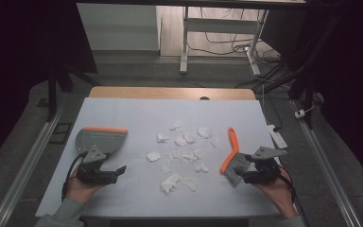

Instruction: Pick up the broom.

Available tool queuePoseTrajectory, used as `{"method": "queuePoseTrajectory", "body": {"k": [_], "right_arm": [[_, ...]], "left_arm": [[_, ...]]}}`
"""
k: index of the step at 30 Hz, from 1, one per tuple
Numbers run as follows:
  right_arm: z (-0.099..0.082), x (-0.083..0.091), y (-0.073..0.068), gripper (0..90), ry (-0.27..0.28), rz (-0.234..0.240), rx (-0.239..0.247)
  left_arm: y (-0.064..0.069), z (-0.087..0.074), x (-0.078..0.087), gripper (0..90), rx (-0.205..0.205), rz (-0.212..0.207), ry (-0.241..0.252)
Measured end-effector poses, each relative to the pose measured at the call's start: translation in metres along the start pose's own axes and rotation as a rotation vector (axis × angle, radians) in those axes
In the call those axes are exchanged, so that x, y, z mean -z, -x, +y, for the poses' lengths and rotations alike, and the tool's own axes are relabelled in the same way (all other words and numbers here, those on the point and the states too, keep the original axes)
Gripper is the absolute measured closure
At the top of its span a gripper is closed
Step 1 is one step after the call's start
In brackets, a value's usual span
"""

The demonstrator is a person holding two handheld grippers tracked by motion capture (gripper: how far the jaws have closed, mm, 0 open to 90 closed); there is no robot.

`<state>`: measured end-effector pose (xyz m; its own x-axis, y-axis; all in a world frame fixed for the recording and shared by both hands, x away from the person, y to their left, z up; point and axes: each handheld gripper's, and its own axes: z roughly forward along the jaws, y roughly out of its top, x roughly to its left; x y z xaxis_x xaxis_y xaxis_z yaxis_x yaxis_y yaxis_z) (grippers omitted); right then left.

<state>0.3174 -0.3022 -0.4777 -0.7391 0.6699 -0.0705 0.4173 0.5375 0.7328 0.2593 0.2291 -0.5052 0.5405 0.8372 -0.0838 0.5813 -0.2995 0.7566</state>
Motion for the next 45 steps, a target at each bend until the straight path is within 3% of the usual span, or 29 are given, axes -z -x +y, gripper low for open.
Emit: {"method": "queuePoseTrajectory", "body": {"k": [9, 11, 14, 15, 16, 17, 20, 29, 34, 40, 45], "right_arm": [[0.018, 0.002, -0.004, 29.0, -0.01, -0.051, -0.052], [0.028, 0.0, -0.002, 29.1, -0.032, -0.062, -0.09], [0.036, -0.003, -0.001, 29.1, -0.071, -0.073, -0.107], [0.045, -0.006, 0.0, 29.2, -0.116, -0.085, -0.135], [0.045, -0.006, 0.0, 29.2, -0.116, -0.085, -0.135], [0.055, -0.009, 0.002, 29.6, -0.164, -0.106, -0.16], [0.069, -0.015, 0.006, 30.2, -0.246, -0.148, -0.178], [0.089, -0.064, 0.035, 30.5, -0.456, -0.224, -0.28], [0.088, -0.085, 0.047, 30.7, -0.532, -0.246, -0.351], [0.086, -0.098, 0.05, 32.8, -0.577, -0.255, -0.417], [0.083, -0.104, 0.053, 42.3, -0.619, -0.281, -0.467]], "left_arm": [[0.001, 0.002, -0.002, 18.7, -0.013, -0.004, -0.007], [0.003, 0.002, -0.002, 18.8, -0.023, -0.006, -0.01], [0.004, 0.002, -0.003, 19.5, -0.025, -0.011, -0.016], [0.007, 0.001, -0.004, 19.6, -0.034, -0.01, -0.022], [0.007, 0.001, -0.004, 19.8, -0.034, -0.01, -0.022], [0.01, 0.001, -0.005, 19.9, -0.056, -0.004, -0.025], [0.014, 0.001, -0.007, 19.9, -0.084, 0.002, -0.038], [0.013, 0.001, -0.008, 19.8, -0.079, -0.007, -0.035], [0.013, 0.001, -0.008, 19.8, -0.083, -0.002, -0.036], [0.012, 0.001, -0.007, 19.8, -0.082, -0.006, -0.034], [0.012, 0.001, -0.007, 19.8, -0.085, -0.007, -0.035]]}}
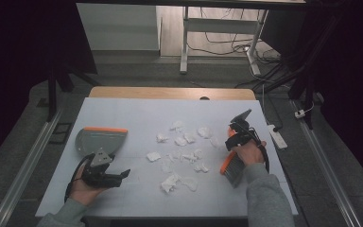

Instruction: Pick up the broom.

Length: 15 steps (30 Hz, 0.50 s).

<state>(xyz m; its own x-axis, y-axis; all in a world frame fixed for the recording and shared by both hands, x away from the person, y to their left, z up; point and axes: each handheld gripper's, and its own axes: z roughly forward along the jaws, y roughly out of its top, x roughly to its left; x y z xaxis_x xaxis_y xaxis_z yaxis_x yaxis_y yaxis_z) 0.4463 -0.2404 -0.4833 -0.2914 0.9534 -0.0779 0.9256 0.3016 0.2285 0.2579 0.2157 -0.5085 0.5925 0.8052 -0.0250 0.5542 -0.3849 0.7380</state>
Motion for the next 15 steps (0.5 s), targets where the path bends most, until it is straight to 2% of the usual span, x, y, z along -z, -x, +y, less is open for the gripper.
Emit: {"method": "queuePoseTrajectory", "body": {"k": [3, 5, 8, 9, 10, 11, 15], "right_arm": [[-0.0004, -0.0034, 0.0024, 47.6, -0.018, -0.004, -0.023], [-0.0008, -0.0052, 0.0043, 54.4, -0.028, 0.039, -0.055], [-0.0014, -0.0049, 0.0036, 62.1, -0.029, 0.037, -0.099], [-0.0022, -0.0052, 0.0029, 64.6, -0.022, 0.021, -0.11], [-0.0022, -0.0052, 0.0029, 64.6, -0.022, 0.021, -0.11], [-0.0034, -0.0047, 0.0035, 69.7, -0.015, 0.008, -0.115], [-0.0046, -0.0046, 0.0075, 70.3, -0.006, 0.035, -0.12]], "left_arm": [[0.0001, 0.0, 0.0, 19.8, -0.003, -0.001, -0.001], [0.0001, 0.0, 0.0, 19.8, -0.003, 0.0, -0.001], [0.0007, -0.0004, 0.0007, 19.8, 0.0, 0.001, 0.001], [0.0012, -0.0006, 0.0012, 19.8, -0.001, 0.001, 0.001], [0.0016, -0.0007, 0.0015, 19.8, -0.003, 0.001, 0.002], [0.0022, -0.0005, 0.0012, 19.8, -0.004, 0.001, 0.002], [0.0023, -0.0007, 0.0008, 19.8, -0.007, -0.001, -0.002]]}}
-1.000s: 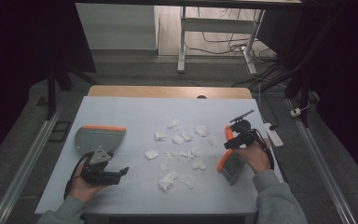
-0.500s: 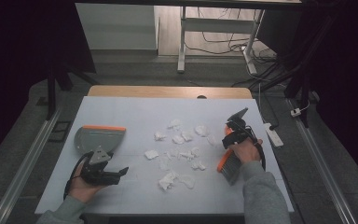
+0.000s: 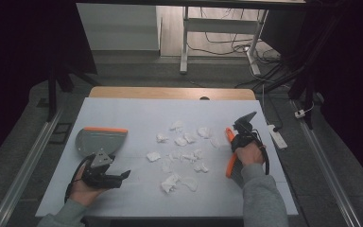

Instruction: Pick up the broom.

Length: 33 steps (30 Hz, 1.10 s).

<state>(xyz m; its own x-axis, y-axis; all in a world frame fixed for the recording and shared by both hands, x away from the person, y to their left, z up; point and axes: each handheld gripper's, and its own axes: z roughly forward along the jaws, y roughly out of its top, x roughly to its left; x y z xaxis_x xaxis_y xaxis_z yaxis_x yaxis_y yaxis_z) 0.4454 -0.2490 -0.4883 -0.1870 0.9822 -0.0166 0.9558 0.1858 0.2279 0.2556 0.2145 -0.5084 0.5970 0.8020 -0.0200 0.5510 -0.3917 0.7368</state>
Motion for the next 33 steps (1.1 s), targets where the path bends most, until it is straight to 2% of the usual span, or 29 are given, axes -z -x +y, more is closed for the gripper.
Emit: {"method": "queuePoseTrajectory", "body": {"k": [2, 6, 12, 13, 14, 15, 16, 17, 22, 24, 29, 33], "right_arm": [[0.0, 0.0, 0.002, 70.4, 0.0, 0.016, 0.023], [-0.003, 0.003, 0.015, 70.6, 0.015, 0.105, 0.026], [-0.007, 0.014, 0.019, 70.8, 0.048, 0.149, 0.072], [-0.01, 0.02, 0.02, 70.8, 0.086, 0.188, 0.084], [-0.01, 0.02, 0.02, 70.8, 0.086, 0.188, 0.084], [-0.013, 0.027, 0.021, 70.8, 0.125, 0.232, 0.093], [-0.013, 0.027, 0.021, 70.8, 0.125, 0.232, 0.093], [-0.017, 0.034, 0.024, 70.8, 0.171, 0.28, 0.098], [-0.026, 0.051, 0.032, 70.9, 0.299, 0.377, 0.116], [-0.03, 0.055, 0.033, 70.9, 0.338, 0.421, 0.121], [-0.04, 0.061, 0.02, 70.8, 0.401, 0.535, 0.174], [-0.043, 0.068, 0.012, 70.8, 0.46, 0.612, 0.185]], "left_arm": [[0.0, -0.001, 0.001, 19.8, 0.003, 0.002, 0.004], [0.0, -0.001, 0.0, 19.8, 0.004, 0.004, 0.001], [0.0, -0.001, -0.001, 19.8, 0.004, 0.011, -0.006], [0.0, -0.001, -0.001, 19.8, 0.004, 0.014, -0.005], [0.001, -0.001, -0.001, 19.8, 0.004, 0.017, -0.003], [0.0, -0.001, -0.001, 19.8, 0.009, 0.019, -0.003], [0.0, -0.001, -0.001, 19.9, 0.009, 0.019, -0.003], [0.0, -0.001, -0.001, 19.9, 0.012, 0.02, -0.003], [0.001, 0.0, -0.002, 19.9, 0.013, 0.029, -0.004], [0.001, 0.001, -0.002, 19.9, 0.033, 0.02, 0.005], [0.002, 0.004, -0.001, 20.3, 0.046, 0.02, 0.026], [0.006, 0.01, 0.001, 20.3, 0.045, 0.017, 0.037]]}}
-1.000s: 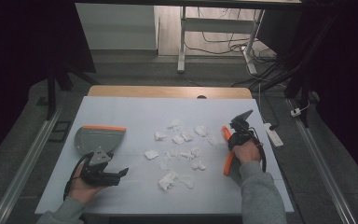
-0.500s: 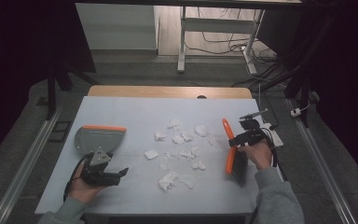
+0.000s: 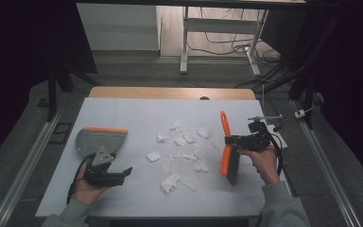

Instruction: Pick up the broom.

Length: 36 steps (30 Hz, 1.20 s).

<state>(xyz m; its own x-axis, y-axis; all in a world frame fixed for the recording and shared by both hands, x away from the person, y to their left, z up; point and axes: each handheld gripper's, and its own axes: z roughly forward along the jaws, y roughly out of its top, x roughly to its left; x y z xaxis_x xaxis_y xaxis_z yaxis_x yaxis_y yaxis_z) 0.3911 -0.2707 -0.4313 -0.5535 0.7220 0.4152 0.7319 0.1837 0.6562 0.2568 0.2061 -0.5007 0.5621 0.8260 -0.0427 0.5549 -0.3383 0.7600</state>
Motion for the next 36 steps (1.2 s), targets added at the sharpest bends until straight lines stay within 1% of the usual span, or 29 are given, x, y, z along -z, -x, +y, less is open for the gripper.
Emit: {"method": "queuePoseTrajectory", "body": {"k": [2, 4, 5, 6, 7, 8, 9, 10, 11, 12, 14, 16, 17, 18, 20, 23, 24, 26, 27, 28, 29, 30, 32, 33, 34, 36], "right_arm": [[0.0, 0.001, -0.005, 70.8, 0.036, 0.027, -0.002], [0.0, -0.001, -0.01, 70.8, 0.043, 0.058, 0.006], [0.0, -0.002, -0.013, 70.8, 0.053, 0.06, 0.011], [0.0, -0.003, -0.016, 70.8, 0.063, 0.067, 0.012], [0.0, -0.003, -0.018, 70.8, 0.077, 0.081, 0.011], [-0.001, -0.004, -0.019, 70.8, 0.091, 0.092, 0.005], [-0.001, -0.004, -0.021, 70.8, 0.103, 0.098, 0.005], [-0.001, -0.005, -0.023, 70.8, 0.111, 0.1, 0.009], [-0.001, -0.005, -0.025, 70.8, 0.117, 0.098, 0.013], [0.0, -0.006, -0.027, 70.8, 0.124, 0.094, 0.014], [0.0, -0.007, -0.029, 70.8, 0.142, 0.095, 0.012], [-0.001, -0.009, -0.031, 70.7, 0.155, 0.079, 0.011], [-0.001, -0.011, -0.032, 70.8, 0.161, 0.074, 0.014], [-0.002, -0.012, -0.033, 70.8, 0.165, 0.07, 0.013], [-0.002, -0.013, -0.035, 70.7, 0.169, 0.069, 0.014], [-0.003, -0.017, -0.04, 70.7, 0.197, 0.072, 0.006], [-0.003, -0.018, -0.041, 70.7, 0.208, 0.078, 0.0], [-0.004, -0.019, -0.045, 70.7, 0.236, 0.097, -0.013], [-0.004, -0.021, -0.047, 70.7, 0.245, 0.094, -0.013], [-0.003, -0.022, -0.05, 70.7, 0.252, 0.087, -0.007], [-0.003, -0.024, -0.052, 70.7, 0.258, 0.085, -0.003], [-0.003, -0.024, -0.052, 70.7, 0.258, 0.085, -0.003], [-0.004, -0.029, -0.059, 70.7, 0.277, 0.085, -0.002], [-0.004, -0.03, -0.061, 70.7, 0.283, 0.083, -0.002], [-0.005, -0.032, -0.063, 70.7, 0.288, 0.077, -0.001], [-0.006, -0.034, -0.066, 70.7, 0.306, 0.069, -0.006]], "left_arm": [[0.002, 0.006, 0.001, 20.3, 0.009, -0.012, 0.016], [0.003, 0.008, 0.001, 20.3, 0.009, -0.015, 0.022], [0.006, 0.013, 0.001, 20.4, 0.007, -0.021, 0.035], [0.006, 0.013, 0.001, 20.3, 0.007, -0.021, 0.035], [0.008, 0.016, 0.001, 20.4, 0.005, -0.028, 0.043], [0.014, 0.021, 0.002, 20.4, -0.008, -0.035, 0.061], [0.014, 0.021, 0.002, 20.5, -0.008, -0.035, 0.061], [0.02, 0.027, 0.0, 20.5, -0.019, -0.058, 0.075], [0.02, 0.027, 0.0, 20.5, -0.019, -0.058, 0.075], [0.024, 0.032, -0.003, 20.4, -0.022, -0.088, 0.083], [0.026, 0.034, -0.005, 20.5, -0.024, -0.095, 0.083], [0.029, 0.038, -0.01, 20.5, -0.032, -0.097, 0.079], [0.032, 0.041, -0.013, 20.5, -0.036, -0.105, 0.08], [0.032, 0.041, -0.013, 20.6, -0.036, -0.105, 0.08], [0.035, 0.044, -0.015, 20.6, -0.044, -0.109, 0.083], [0.041, 0.049, -0.018, 20.7, -0.053, -0.127, 0.09], [0.046, 0.052, -0.02, 20.8, -0.062, -0.141, 0.096], [0.052, 0.056, -0.022, 20.8, -0.068, -0.164, 0.104], [0.052, 0.056, -0.022, 20.9, -0.068, -0.164, 0.104], [0.059, 0.061, -0.024, 20.9, -0.075, -0.185, 0.11], [0.062, 0.063, -0.025, 20.9, -0.083, -0.192, 0.111], [0.062, 0.063, -0.025, 20.9, -0.083, -0.192, 0.111], [0.071, 0.068, -0.028, 20.9, -0.097, -0.208, 0.115], [0.079, 0.072, -0.033, 20.9, -0.108, -0.229, 0.116], [0.079, 0.072, -0.033, 20.9, -0.108, -0.229, 0.116], [0.087, 0.076, -0.038, 20.9, -0.125, -0.244, 0.112]]}}
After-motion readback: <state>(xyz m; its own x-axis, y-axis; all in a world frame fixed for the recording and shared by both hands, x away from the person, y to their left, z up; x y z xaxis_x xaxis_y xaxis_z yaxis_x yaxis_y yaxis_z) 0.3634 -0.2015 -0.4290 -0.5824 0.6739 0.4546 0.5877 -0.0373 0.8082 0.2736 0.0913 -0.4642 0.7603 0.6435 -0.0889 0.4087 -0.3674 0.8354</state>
